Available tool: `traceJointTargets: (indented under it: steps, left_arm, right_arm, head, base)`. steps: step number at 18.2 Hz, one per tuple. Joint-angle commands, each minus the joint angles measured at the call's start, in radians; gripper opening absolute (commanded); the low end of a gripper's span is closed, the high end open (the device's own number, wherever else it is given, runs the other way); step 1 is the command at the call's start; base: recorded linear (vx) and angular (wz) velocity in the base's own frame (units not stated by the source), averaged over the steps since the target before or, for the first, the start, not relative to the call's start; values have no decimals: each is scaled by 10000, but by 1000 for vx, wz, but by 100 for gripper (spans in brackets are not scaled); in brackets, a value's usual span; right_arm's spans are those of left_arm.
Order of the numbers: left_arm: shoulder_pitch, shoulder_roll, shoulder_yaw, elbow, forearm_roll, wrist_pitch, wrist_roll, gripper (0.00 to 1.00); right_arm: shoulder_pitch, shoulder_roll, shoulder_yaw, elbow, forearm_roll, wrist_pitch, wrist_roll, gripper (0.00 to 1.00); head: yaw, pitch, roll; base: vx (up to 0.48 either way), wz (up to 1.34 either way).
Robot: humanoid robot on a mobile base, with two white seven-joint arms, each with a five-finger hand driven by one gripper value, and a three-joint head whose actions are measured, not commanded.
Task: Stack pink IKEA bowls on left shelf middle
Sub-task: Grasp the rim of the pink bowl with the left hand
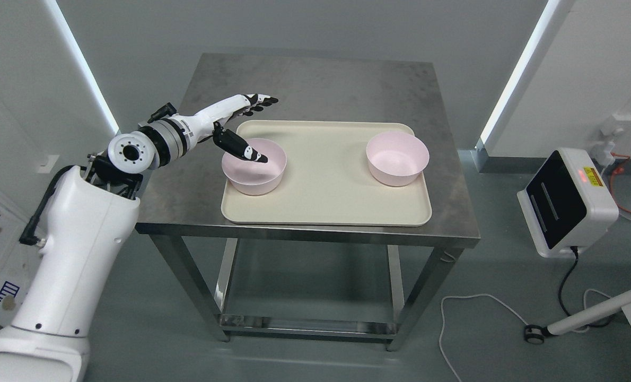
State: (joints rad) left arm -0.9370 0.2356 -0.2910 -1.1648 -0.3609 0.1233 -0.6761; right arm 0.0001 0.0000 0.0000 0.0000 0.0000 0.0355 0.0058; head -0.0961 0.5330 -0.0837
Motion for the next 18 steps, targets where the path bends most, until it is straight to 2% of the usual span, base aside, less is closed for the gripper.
traceJointTargets:
  steps: [1, 8, 14, 18]
  left_arm:
    - [-584, -960, -1247, 1278, -533, 102, -141, 89]
    - [-846, -868, -1125, 2275, -2036, -82, -142, 86]
    - [-846, -791, -926, 2352, -2051, -67, -50, 67]
    - [-846, -807, -880, 2490, -2067, -52, -50, 60]
  right_arm:
    - [14, -175, -107, -337, 0, -2, 3, 100]
    - [14, -175, -107, -337, 0, -2, 3, 100]
    - [14, -175, -107, -337, 0, -2, 3, 100]
    - [14, -175, -107, -337, 0, -2, 3, 100]
  head:
    - [0, 0, 0]
    - [0, 0, 0]
    - [0, 0, 0]
    - [0, 0, 0]
  base:
    - [0, 0]
    - [0, 0]
    - [0, 0]
    - [0, 0]
